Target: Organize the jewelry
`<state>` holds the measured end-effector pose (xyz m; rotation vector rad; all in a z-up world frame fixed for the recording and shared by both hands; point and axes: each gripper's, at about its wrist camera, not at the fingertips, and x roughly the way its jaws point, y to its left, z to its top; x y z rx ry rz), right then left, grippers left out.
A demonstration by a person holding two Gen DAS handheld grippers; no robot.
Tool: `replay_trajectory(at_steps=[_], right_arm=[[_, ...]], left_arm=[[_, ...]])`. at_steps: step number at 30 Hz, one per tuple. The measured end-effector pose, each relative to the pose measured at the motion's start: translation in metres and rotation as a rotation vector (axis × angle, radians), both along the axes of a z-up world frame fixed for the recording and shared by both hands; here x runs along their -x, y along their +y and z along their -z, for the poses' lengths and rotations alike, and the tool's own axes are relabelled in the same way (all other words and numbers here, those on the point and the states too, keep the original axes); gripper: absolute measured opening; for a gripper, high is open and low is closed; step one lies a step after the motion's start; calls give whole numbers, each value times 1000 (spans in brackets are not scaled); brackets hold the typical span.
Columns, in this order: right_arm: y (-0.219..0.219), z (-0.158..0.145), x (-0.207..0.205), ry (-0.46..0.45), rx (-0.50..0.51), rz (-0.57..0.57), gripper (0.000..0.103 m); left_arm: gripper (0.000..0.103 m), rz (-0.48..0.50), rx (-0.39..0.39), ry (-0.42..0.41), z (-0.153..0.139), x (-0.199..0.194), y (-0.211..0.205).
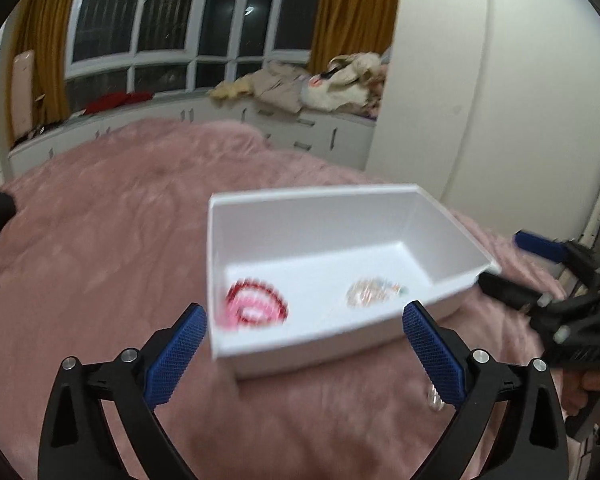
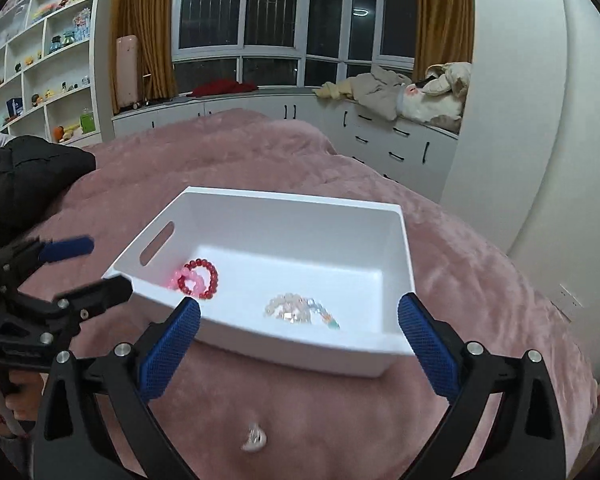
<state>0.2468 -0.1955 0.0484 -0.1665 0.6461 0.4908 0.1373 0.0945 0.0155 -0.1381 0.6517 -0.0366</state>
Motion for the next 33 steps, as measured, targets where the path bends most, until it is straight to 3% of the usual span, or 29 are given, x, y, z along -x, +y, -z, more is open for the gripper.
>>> replay_trajectory(at_steps=[4,12,16,19,22,26,28,33], right_arm=[[-22,-4,4,67,-61,18,98],[-45,5,13,60,-22,20,98],[-63,7,19,61,-71,34,98],[-57,31,28,114,-79,-75,97],[-26,79,34,179,29,-152,67],[1,129,15,257,103,-139,29],[2,131,12,266,91,-150,18],[-10,92,16,193,15,-157,18]], left_arm=[[99,-21,-51,14,0,11,-8],[99,-26,-109,20,-4,37,-27],[99,-16,-147,6,-9,43,-35],[99,-32,-156,-2,-11,44,-35],[99,-41,-153,-6,-11,42,-31],[99,-42,-144,-5,-7,39,-25],[99,-40,-150,-9,-5,38,-22],[99,-55,-111,-18,-4,32,-4]])
